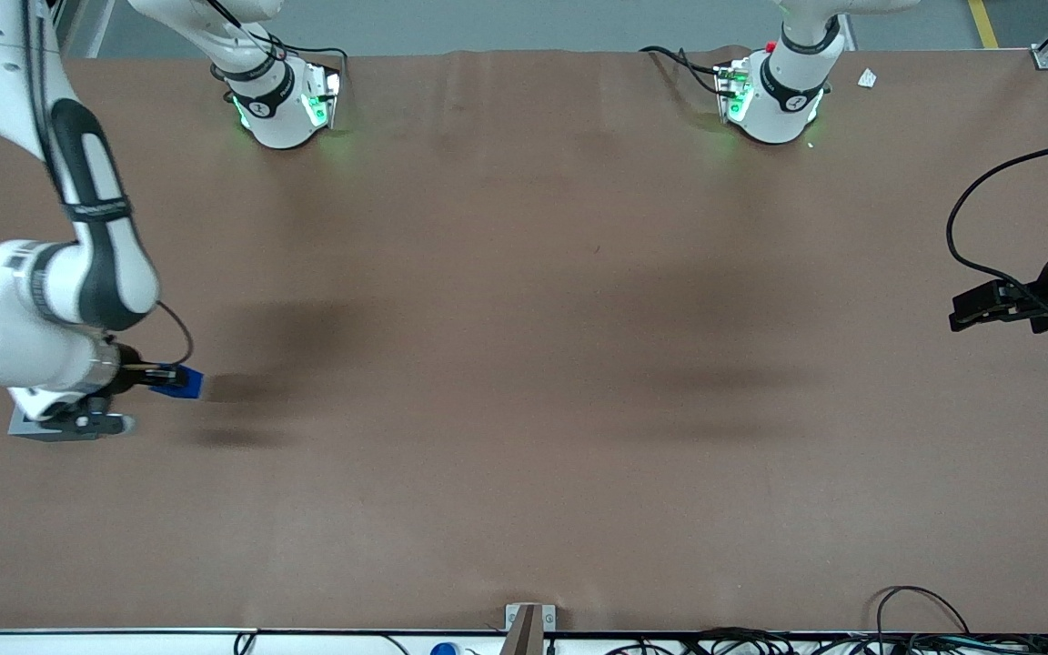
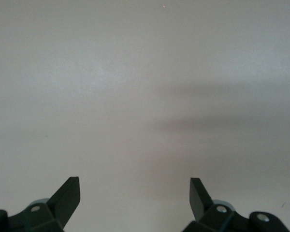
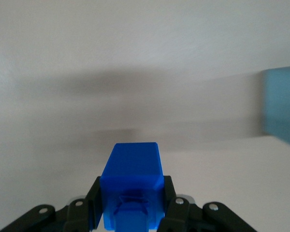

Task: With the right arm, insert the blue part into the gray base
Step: 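Carry the blue block over the gray base's opening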

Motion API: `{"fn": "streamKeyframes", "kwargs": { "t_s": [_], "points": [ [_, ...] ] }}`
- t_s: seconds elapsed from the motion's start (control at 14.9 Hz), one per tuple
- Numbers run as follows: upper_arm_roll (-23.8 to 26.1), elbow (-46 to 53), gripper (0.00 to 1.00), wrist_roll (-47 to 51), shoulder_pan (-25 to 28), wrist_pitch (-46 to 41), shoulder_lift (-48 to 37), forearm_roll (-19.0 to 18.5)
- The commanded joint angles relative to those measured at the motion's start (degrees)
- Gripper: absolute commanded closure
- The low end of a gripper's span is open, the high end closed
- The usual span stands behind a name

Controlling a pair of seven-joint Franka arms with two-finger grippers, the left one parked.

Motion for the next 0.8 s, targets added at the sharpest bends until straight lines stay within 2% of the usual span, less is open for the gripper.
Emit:
{"fn": "streamKeyframes", "kwargs": {
  "t_s": [0.0, 0.4, 0.74],
  "points": [
    [0.8, 4.7, 0.97, -5.1, -5.2, -2.7, -0.1, 0.1],
    [0.8, 12.4, 0.97, -11.3, -12.6, -2.8, 4.1, -0.5],
    [0.8, 18.7, 0.97, -14.5, -15.7, -2.8, 10.7, -0.6]
  ]
}}
